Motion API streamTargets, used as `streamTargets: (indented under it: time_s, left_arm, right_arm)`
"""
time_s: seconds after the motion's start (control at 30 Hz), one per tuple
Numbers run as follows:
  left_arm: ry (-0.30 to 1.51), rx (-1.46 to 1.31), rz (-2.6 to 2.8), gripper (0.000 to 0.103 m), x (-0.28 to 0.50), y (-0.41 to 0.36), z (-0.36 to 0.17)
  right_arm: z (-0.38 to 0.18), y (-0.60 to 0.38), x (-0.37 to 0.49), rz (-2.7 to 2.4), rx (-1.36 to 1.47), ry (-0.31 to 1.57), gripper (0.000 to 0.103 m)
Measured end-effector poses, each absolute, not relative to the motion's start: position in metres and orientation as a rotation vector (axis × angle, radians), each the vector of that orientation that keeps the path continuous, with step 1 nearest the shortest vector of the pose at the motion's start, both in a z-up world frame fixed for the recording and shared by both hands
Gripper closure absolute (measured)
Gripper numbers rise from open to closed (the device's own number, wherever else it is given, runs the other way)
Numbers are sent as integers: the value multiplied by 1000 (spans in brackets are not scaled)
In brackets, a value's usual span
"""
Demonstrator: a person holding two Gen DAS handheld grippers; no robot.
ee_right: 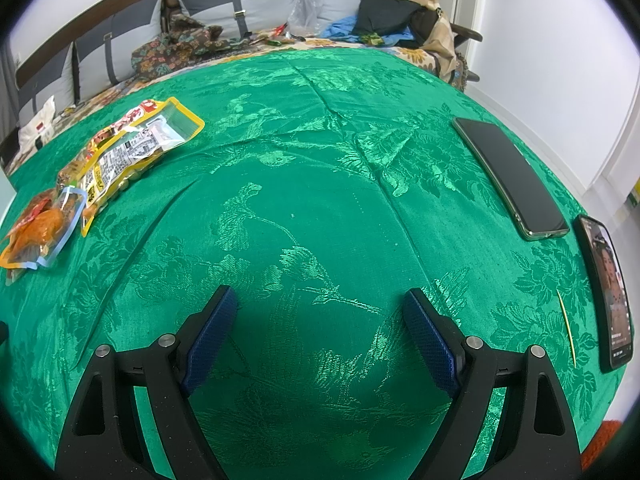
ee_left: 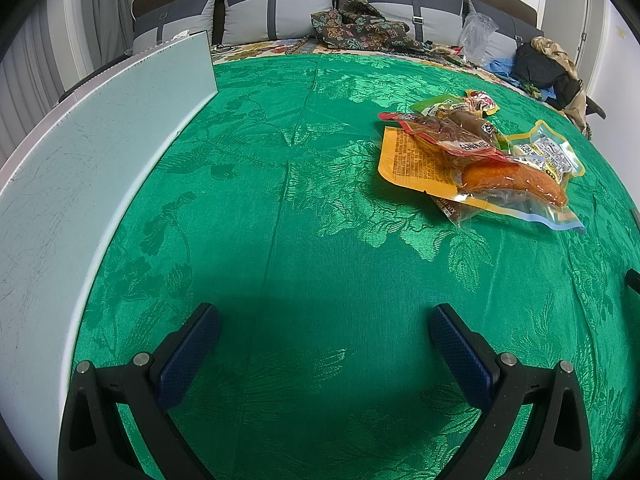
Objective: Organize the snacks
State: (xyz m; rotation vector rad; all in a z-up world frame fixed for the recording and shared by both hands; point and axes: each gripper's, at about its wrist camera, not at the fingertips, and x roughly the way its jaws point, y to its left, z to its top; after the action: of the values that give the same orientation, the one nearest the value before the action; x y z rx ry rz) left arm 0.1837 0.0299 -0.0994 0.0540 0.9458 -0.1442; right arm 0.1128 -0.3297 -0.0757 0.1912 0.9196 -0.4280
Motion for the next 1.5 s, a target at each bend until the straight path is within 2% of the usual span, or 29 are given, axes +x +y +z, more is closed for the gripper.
streamTargets:
  time_s: [0.33, 0.47, 0.7, 0.8, 1.07, 1.27, 1.37, 1.4, 1.5]
  left_arm:
    - [947, 58, -149, 0, 184, 30, -99]
    - [1048, 66, -208, 0, 198, 28, -94]
    - [1005, -40, -336, 1, 241, 7, -37]
    - [1046, -69, -330, 1, 276, -12, -27]
    - [1191, -12, -294, 1, 339, -58, -52]
    - [1275, 5, -251, 0, 353, -67, -90]
    - [1261, 70, -230, 0, 353, -73, -93]
    - [1260, 84, -233, 1, 353, -75, -93]
    - [1196, 70, -259, 35, 346, -71, -84]
  right_arm:
    - [-76, -330, 113, -428, 191, 919, 15]
    - [-76, -330, 113, -428, 191, 919, 15]
    - [-76, -330, 113, -428, 192, 919, 15]
    - [-76, -330, 113, -428, 192, 919, 15]
    - [-76, -329, 113, -428, 192, 919, 15]
    - [-76, -329, 113, -428, 192, 919, 15]
    - [-76, -329, 113, -428, 192, 918, 15]
    - [-76, -329, 113, -428, 192, 918, 15]
    - [-76, -329, 113, -428, 192, 918, 15]
